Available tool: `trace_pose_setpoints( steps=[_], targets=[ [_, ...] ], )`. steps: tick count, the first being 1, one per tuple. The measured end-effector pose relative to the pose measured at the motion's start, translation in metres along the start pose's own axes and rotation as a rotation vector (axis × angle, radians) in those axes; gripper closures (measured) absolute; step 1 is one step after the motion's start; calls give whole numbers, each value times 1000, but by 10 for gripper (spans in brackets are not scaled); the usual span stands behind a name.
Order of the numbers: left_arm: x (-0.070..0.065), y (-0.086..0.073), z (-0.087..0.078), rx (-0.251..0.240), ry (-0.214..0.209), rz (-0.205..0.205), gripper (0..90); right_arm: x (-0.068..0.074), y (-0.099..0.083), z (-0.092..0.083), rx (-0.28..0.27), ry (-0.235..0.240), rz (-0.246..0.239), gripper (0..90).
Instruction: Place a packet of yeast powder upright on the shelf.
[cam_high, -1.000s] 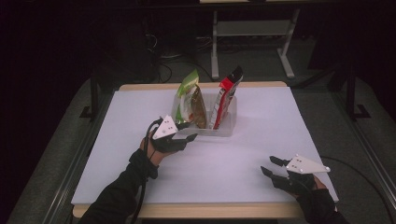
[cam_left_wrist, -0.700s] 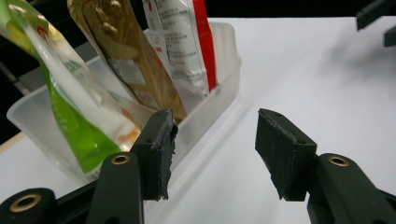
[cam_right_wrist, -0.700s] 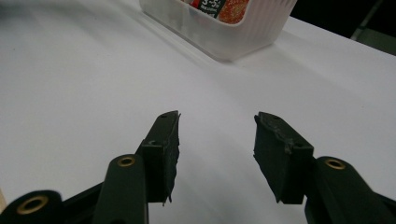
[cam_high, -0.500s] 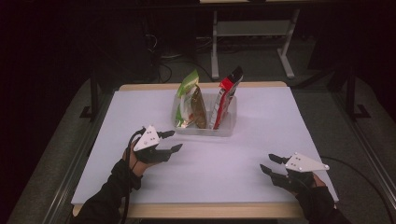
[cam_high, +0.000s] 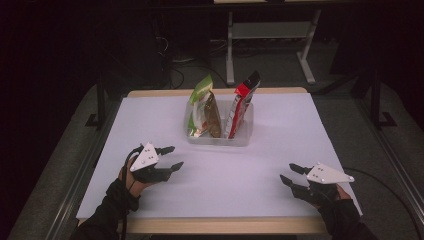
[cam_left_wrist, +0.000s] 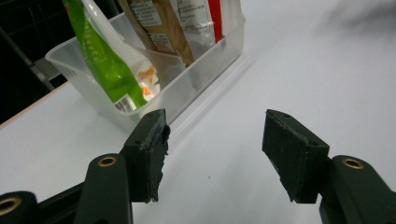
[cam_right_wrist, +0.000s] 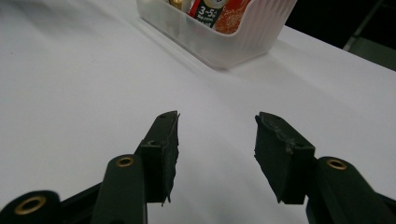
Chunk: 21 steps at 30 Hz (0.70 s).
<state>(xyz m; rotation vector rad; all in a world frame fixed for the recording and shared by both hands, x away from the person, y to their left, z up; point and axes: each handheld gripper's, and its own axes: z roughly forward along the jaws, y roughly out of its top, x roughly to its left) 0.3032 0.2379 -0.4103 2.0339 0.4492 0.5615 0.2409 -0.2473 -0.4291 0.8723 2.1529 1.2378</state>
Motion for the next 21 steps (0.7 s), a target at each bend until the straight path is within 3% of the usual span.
trace_pose_setpoints(
  steps=[9,11,12,21],
  targets=[
    [3,-8,-10,17,32,-15,361,1,0,-3,22,-23,-40,470],
    [3,-10,-13,5,40,-39,351,1,0,-4,20,-27,-44,470],
    [3,-11,-14,9,55,-38,302,1,1,-6,16,-38,-51,413],
    [8,-25,-25,29,84,-60,235,2,1,-14,-10,-56,-72,357]
  ],
)
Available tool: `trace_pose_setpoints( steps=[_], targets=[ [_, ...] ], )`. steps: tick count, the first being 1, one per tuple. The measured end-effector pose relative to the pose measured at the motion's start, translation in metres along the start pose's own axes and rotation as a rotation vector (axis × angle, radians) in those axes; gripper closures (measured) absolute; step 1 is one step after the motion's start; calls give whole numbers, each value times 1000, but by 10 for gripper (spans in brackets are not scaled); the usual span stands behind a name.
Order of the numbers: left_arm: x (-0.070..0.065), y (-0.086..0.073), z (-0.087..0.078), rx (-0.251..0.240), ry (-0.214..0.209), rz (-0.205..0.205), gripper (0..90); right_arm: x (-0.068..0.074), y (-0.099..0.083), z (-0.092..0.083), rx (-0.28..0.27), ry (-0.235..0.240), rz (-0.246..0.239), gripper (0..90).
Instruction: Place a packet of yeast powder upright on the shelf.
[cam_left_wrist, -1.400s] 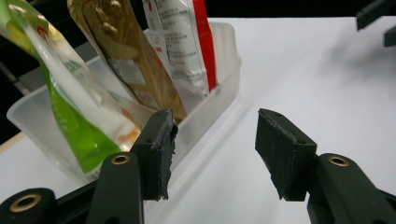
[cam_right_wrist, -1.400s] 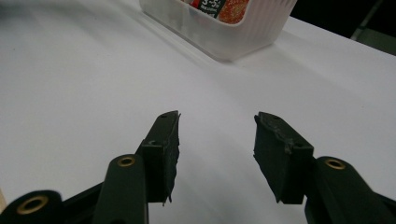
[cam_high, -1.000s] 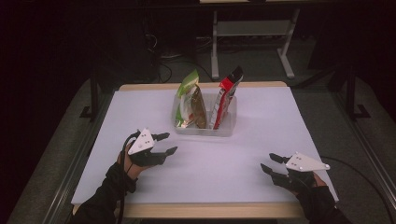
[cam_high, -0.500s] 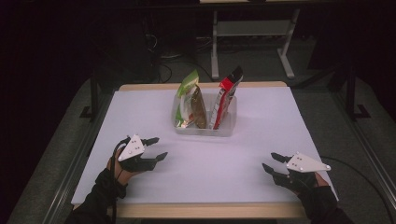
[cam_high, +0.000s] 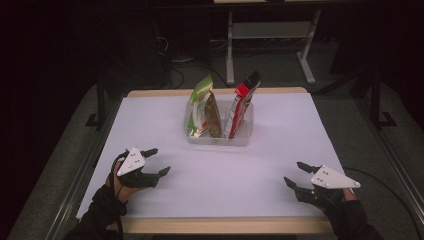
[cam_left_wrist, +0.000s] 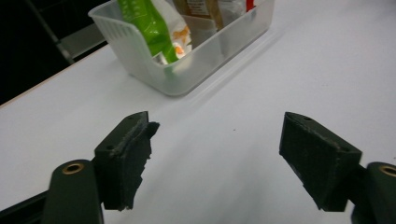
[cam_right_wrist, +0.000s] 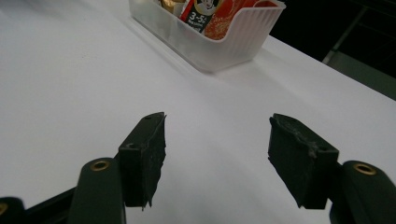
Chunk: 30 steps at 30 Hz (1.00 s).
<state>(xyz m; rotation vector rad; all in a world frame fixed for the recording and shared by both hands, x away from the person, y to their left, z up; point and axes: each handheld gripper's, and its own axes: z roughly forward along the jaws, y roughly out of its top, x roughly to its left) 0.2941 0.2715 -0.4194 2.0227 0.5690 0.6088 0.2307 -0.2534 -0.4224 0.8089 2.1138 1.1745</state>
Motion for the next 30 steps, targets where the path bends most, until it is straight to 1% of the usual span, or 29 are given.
trace_pose_setpoints(
  steps=[1,2,4,5,6,7,9,10,15,17,18,20,21,24,26,27,29,30],
  targets=[
    [0,-1,-1,2,8,-2,235,0,0,0,0,0,0,357],
    [2,-2,-3,3,16,-9,221,0,0,1,8,3,-5,334],
    [3,-4,-8,9,22,-3,221,1,0,1,13,2,-4,329],
    [4,-5,-9,11,29,-4,221,0,-1,1,17,-5,-11,324],
    [6,-9,-13,9,34,-14,217,-2,-2,0,19,-16,-10,305],
    [6,-9,-13,9,34,-14,217,-2,-2,0,19,-16,-10,305],
    [9,-13,-17,16,43,-19,218,-4,-4,-1,18,-26,3,304],
    [9,-15,-19,16,46,-19,219,-8,-8,-4,19,-33,13,304],
    [13,-22,-26,26,68,-25,217,-12,-14,-9,24,-50,21,298],
    [13,-24,-30,22,67,-30,217,-13,-16,-10,27,-56,24,288],
    [13,-25,-31,21,75,-31,217,-13,-17,-11,28,-59,24,278],
    [14,-27,-34,16,73,-35,216,-14,-20,-13,28,-67,29,277],
    [15,-28,-36,18,80,-37,217,-15,-21,-14,27,-73,30,275],
    [16,-32,-40,18,84,-46,217,-18,-25,-18,19,-80,49,270],
    [16,-35,-43,22,96,-54,214,-19,-28,-21,17,-89,54,263],
    [17,-37,-46,19,96,-63,215,-20,-29,-22,18,-93,57,259],
    [18,-43,-50,25,109,-69,216,-21,-32,-24,16,-98,65,259],
    [18,-46,-52,29,112,-80,216,-21,-33,-25,17,-102,69,259]
  ],
)
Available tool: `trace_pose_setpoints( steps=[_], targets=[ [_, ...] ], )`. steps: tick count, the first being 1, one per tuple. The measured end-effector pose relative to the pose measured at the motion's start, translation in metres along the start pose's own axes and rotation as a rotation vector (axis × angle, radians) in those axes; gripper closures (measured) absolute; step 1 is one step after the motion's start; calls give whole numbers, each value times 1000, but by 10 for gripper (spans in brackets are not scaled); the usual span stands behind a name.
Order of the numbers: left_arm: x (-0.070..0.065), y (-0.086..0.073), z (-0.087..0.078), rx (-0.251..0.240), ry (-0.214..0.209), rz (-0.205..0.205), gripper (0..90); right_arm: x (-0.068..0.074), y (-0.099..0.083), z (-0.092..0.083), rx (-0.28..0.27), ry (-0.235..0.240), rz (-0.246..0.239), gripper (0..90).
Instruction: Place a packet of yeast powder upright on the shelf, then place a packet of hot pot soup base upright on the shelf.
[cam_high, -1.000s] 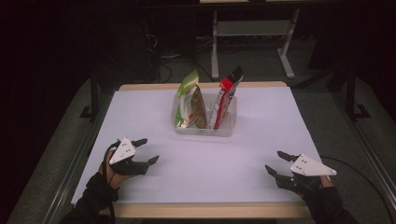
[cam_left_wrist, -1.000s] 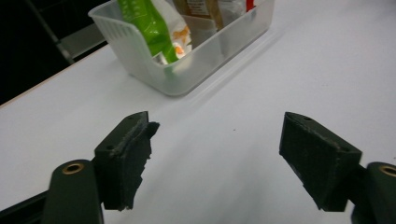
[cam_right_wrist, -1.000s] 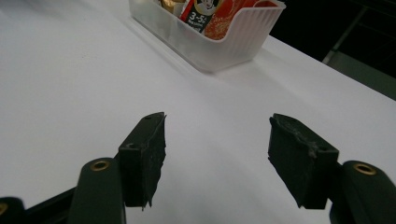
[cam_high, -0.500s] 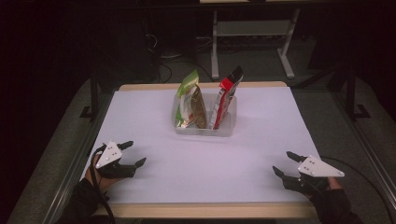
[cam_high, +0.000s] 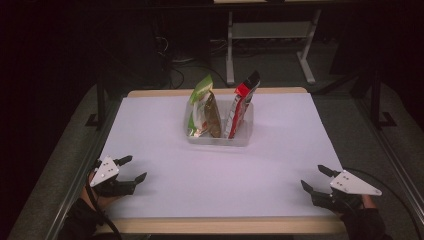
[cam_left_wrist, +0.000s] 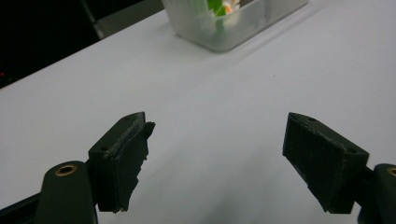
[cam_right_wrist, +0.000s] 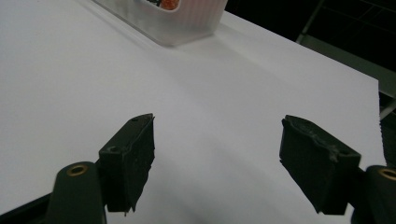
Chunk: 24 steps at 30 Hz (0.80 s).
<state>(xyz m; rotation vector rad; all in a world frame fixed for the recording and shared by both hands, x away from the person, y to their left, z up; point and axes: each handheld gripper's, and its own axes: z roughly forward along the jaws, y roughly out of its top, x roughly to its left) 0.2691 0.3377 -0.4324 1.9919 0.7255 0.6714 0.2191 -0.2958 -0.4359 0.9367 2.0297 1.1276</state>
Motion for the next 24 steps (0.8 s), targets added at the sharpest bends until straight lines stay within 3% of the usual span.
trace_pose_setpoints(
  steps=[6,11,14,18,24],
  targets=[
    [7,-12,-16,-26,48,-32,218,-3,-2,-5,-14,-18,12,258],
    [13,-20,-24,-54,40,-89,216,-4,-6,-8,-17,-25,26,251],
    [17,-23,-30,-98,40,-121,218,-5,-8,-11,-29,-27,41,246],
    [19,-23,-35,-127,58,-135,217,-6,-9,-14,-47,-28,51,246],
    [20,-22,-37,-132,64,-143,217,-5,-11,-9,-44,-21,62,246]
  ],
)
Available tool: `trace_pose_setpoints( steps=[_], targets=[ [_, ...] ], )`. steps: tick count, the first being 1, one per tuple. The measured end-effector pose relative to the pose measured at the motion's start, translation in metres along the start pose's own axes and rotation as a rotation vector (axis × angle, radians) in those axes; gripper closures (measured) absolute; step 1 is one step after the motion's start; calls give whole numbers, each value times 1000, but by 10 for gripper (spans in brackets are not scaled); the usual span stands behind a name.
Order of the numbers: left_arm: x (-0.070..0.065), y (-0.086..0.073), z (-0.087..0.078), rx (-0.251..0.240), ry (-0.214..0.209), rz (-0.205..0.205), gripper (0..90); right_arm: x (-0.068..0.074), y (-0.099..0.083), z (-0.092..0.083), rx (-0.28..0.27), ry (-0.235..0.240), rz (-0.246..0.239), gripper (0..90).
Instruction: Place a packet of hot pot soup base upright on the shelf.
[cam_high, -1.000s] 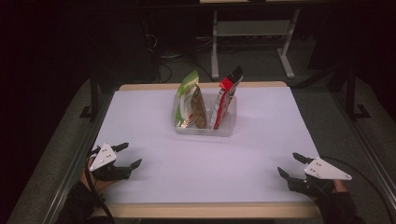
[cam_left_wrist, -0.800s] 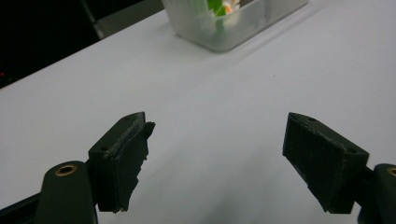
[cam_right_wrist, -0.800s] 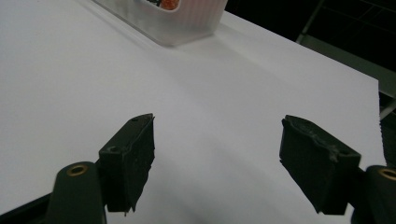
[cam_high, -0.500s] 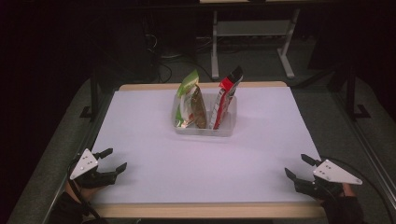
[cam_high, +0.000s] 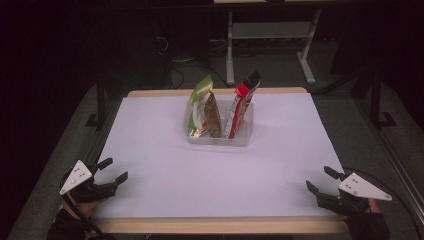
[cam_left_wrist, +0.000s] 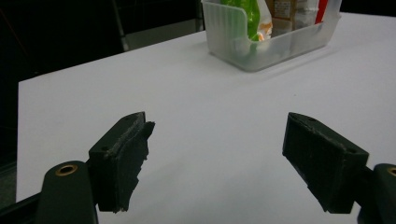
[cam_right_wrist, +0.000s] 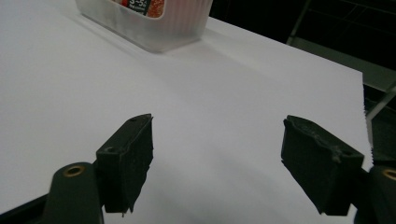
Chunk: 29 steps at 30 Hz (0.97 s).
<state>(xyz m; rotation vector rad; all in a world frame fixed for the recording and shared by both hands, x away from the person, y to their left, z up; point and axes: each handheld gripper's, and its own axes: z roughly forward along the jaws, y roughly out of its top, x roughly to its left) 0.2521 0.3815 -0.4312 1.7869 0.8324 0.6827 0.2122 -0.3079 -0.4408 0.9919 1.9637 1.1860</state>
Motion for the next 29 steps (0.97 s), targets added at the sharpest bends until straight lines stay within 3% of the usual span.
trace_pose_setpoints(
  steps=[9,29],
  targets=[
    [-3,2,1,-8,-3,11,214,3,-1,-8,-9,-21,7,246],
    [-14,7,13,6,-3,35,215,7,-6,-2,18,-2,9,234]
  ],
)
